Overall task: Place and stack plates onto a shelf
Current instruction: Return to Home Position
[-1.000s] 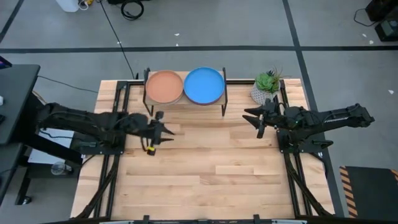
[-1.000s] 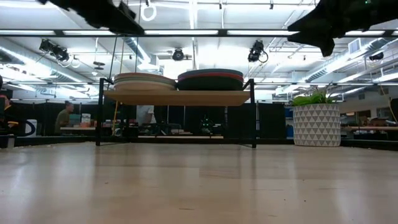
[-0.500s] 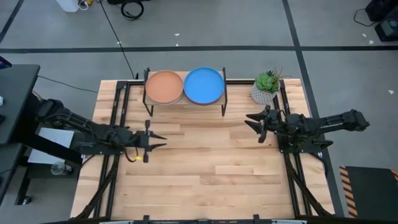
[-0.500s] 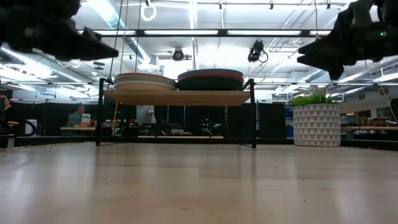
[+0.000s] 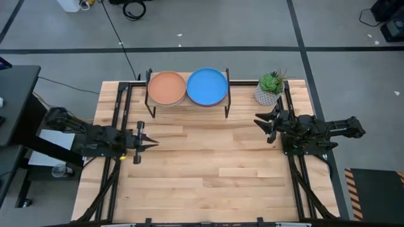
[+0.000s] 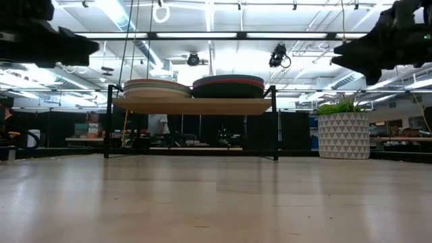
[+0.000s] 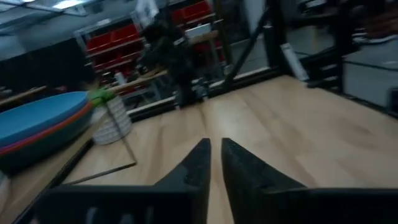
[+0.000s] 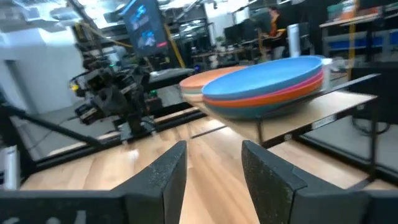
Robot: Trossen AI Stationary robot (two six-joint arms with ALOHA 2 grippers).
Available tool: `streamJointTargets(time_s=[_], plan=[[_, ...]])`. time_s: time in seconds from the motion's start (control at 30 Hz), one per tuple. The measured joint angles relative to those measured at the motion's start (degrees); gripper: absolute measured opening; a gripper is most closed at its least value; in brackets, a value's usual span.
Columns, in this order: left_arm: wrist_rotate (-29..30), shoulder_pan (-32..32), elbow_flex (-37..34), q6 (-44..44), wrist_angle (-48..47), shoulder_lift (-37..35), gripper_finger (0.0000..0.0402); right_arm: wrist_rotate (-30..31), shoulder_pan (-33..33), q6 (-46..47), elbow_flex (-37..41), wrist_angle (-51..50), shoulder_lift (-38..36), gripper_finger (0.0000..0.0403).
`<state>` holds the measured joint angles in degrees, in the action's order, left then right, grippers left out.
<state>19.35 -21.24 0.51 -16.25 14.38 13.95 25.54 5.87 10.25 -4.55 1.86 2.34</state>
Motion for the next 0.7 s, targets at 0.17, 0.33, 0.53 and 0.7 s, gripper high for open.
streamJointTargets(time_s=[0.17,0.33,0.53,0.7], plan=[[-5.59,-1.01,0.0,-2.18,-4.65,-6.91,0.001,-0.59,0.02,3.3,2.32,-0.46,-1.15,0.016],[-14.0,-1.27,-0.02,-0.76,-4.76,-9.63,0.0008,-0.18,0.02,3.78,3.2,-0.27,-1.04,0.016],[-14.71,-1.27,-0.04,6.55,-4.9,-9.51,0.0038,-0.14,0.02,3.13,3.18,-0.27,-1.0,0.016],[-14.71,-1.25,-0.04,6.6,-4.92,-9.51,0.0042,-0.14,0.02,3.09,3.18,-0.26,-1.0,0.016]])
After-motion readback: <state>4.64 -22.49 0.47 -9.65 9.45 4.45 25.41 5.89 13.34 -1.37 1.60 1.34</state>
